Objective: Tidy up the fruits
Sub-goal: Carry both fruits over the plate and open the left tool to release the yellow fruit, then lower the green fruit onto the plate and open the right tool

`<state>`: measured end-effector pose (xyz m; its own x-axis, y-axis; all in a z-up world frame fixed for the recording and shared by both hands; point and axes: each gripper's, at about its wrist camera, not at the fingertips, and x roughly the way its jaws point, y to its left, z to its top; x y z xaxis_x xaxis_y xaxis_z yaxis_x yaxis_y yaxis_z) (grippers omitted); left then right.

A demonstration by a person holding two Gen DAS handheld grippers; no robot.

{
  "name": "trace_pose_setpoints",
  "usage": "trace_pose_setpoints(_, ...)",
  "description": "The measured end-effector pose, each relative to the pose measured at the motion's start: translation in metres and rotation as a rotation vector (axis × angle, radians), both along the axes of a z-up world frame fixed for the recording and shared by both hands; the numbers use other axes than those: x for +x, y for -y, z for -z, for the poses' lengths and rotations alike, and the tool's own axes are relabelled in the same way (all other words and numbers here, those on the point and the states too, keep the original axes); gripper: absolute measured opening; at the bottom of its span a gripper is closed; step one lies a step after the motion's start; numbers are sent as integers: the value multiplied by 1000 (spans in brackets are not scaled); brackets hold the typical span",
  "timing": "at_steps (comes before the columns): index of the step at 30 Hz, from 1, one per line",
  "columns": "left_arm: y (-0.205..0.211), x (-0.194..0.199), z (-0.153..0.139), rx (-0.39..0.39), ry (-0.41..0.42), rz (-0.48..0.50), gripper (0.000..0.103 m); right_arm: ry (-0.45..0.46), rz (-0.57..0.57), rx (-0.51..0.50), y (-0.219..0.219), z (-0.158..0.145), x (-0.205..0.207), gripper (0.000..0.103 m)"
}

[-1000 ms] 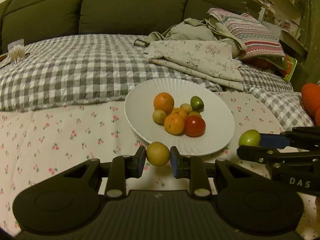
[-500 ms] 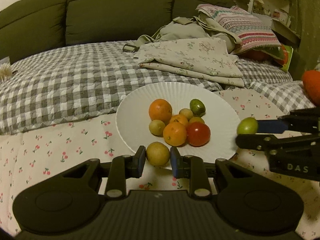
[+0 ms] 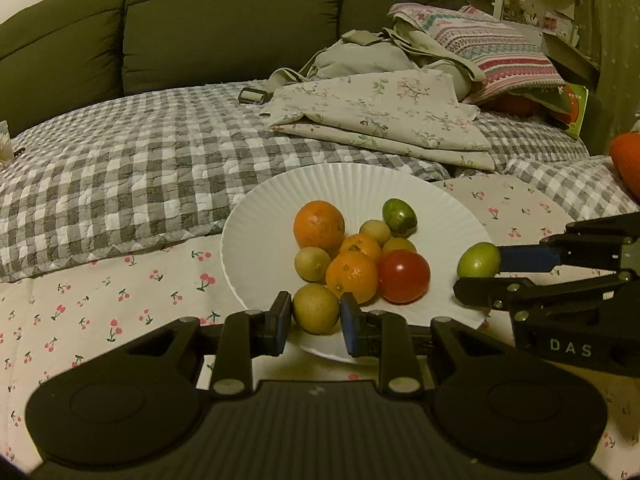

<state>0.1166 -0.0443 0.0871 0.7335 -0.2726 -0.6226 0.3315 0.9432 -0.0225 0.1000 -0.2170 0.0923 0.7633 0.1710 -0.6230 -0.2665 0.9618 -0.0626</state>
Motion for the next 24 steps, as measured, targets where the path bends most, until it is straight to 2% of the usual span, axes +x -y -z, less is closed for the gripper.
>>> trace_pose_setpoints(12, -1, 8, 3, -9, 4, -3, 26, 3, 9, 5, 0, 5, 10, 33)
trace_pose_setpoints(18, -3, 7, 1, -26, 3, -10, 40, -10, 21, 53, 5, 4, 12, 34)
trace_pose_setpoints(22, -5, 4, -3, -32, 9, -20, 45, -9, 31, 51, 7, 2, 12, 35)
trace_pose_setpoints(24, -6, 3, -4, -34, 8, -21, 46, -6, 31, 58, 7, 0, 11, 39)
